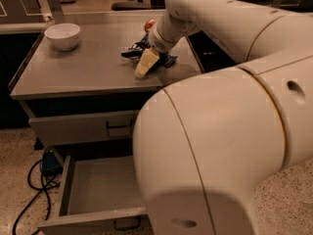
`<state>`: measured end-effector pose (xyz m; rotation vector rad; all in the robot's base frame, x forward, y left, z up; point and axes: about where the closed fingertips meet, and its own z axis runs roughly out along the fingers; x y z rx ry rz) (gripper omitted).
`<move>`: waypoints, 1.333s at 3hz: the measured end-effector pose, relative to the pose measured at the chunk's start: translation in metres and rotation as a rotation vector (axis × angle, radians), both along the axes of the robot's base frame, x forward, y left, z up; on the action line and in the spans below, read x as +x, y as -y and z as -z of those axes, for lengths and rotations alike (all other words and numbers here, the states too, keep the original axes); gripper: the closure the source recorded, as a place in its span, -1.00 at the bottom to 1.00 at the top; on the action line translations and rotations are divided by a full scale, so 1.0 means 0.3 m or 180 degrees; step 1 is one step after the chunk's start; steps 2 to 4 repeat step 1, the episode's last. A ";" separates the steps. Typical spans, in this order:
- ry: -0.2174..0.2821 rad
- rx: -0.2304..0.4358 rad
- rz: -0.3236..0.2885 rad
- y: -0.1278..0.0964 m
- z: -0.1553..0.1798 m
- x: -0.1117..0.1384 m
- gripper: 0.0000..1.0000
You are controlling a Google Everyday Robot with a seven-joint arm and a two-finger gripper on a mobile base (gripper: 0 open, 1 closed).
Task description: Pick blue chip bag from middle drawer and place on counter
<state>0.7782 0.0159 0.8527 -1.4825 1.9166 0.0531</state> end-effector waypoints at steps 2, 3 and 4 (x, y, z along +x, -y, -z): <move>0.0000 0.0000 0.0000 0.000 0.000 0.000 -1.00; 0.0000 0.0000 0.0000 0.000 0.000 0.000 -1.00; 0.0000 0.0000 0.0000 0.000 0.000 0.000 -1.00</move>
Offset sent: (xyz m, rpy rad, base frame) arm 0.0000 0.0000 0.0000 0.0000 0.0000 0.0000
